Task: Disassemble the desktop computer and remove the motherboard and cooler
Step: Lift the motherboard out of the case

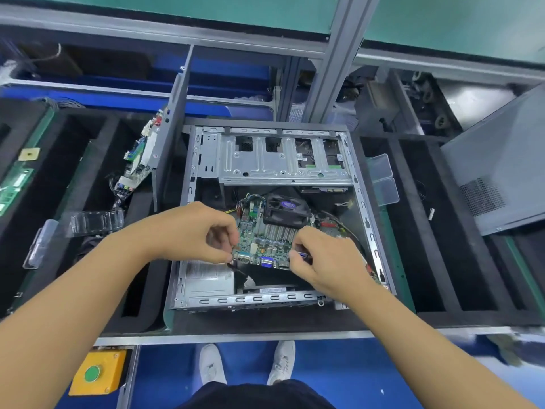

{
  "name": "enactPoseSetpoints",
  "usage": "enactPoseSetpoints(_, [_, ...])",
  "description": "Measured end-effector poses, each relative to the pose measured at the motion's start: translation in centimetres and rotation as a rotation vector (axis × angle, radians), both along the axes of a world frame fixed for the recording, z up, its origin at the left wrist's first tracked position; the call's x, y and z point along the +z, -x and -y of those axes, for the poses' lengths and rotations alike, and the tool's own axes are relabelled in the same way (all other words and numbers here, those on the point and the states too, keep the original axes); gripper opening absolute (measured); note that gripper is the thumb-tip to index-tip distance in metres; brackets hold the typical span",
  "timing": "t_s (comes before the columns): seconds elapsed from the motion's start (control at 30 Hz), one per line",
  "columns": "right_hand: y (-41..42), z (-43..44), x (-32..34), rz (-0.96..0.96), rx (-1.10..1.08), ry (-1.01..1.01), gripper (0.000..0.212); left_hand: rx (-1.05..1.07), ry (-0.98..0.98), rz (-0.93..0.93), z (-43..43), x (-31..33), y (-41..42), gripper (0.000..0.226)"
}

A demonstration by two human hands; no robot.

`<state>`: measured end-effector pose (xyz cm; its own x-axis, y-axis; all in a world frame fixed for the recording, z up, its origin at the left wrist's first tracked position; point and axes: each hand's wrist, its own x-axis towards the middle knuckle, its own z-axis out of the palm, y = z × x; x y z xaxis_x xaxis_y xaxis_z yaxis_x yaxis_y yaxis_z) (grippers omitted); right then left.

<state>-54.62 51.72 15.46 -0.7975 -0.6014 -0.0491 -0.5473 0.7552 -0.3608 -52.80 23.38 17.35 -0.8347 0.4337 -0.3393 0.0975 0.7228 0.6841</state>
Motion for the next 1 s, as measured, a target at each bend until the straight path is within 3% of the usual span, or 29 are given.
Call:
enactPoseSetpoints(0.2, [-0.1,0.5,1.3,-0.031,-0.069,0.049,0.020,0.025,-0.085,-0.037,0.7,-0.4,0.4,0.028])
enactPoseSetpoints(0.47, [2.2,1.1,3.9,0.001,-0.108,0.043,0.022,0.356,-0.360,-0.160,0.3,-2.2,0.1,0.044])
enactPoseSetpoints(0.57, [2.2,1.8,5.1,0.026,-0.139,0.078,0.028,0.398,-0.457,-0.042,0.4,-2.4,0.6,0.045])
enactPoseSetpoints(0.83, [3.6,1.3,9.5,0.169,-0.306,0.211,0.035,0.439,-0.495,0.082,0.2,-2.4,1.5,0.018])
enactPoseSetpoints(1.0, [4.8,0.0,13.7,0.151,-0.255,0.192,0.045,0.522,-0.530,0.108,-0.1,-2.8,2.1,0.012])
